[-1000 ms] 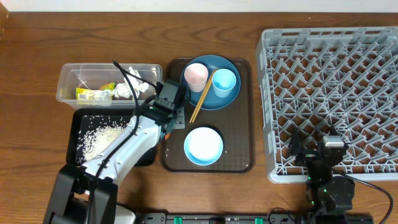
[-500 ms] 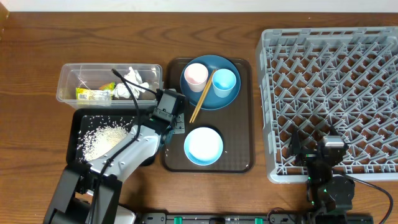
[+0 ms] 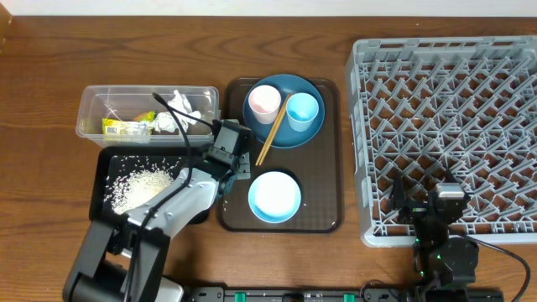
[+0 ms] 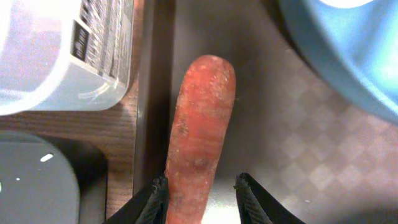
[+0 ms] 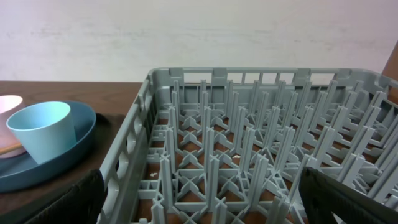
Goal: Sort waste into correct bins and load items into the dishwasher rack
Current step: 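Close the left gripper on the carrot and lift it, then carry the carrot left and release it onto the black tray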
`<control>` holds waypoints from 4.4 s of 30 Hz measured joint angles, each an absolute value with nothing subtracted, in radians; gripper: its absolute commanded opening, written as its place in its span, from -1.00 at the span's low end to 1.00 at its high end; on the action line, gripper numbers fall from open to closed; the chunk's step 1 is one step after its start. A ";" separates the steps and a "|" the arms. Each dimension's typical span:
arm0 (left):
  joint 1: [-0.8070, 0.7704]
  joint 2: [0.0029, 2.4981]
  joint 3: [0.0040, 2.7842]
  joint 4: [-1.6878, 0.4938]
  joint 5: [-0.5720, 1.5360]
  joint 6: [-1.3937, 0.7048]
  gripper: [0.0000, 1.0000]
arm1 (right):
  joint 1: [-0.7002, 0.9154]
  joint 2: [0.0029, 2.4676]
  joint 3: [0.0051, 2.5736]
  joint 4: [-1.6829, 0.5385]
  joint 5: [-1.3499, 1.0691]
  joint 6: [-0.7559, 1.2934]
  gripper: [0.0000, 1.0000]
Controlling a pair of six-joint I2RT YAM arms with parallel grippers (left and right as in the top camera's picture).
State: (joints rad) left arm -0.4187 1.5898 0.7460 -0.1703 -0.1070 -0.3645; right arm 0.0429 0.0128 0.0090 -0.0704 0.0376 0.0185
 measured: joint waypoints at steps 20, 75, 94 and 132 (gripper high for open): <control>-0.449 1.614 0.746 -0.160 -0.104 -0.362 -0.34 | 0.043 0.013 0.009 -0.070 0.038 0.019 0.98; -0.425 1.036 0.743 -0.716 -0.312 -0.790 -0.86 | 0.043 0.013 0.009 -0.070 0.038 0.019 0.99; -0.121 1.211 0.728 -0.643 -0.312 -1.037 -0.78 | 0.043 0.013 0.009 -0.070 0.038 0.019 0.98; -0.118 1.395 0.728 -0.430 -0.286 -0.955 -0.32 | 0.043 0.013 0.009 -0.070 0.038 0.019 0.98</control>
State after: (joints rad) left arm -0.1184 1.3952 0.7280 -0.4301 -0.2859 -0.9550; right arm 0.0429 0.0128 0.0090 -0.0704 0.0376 0.0185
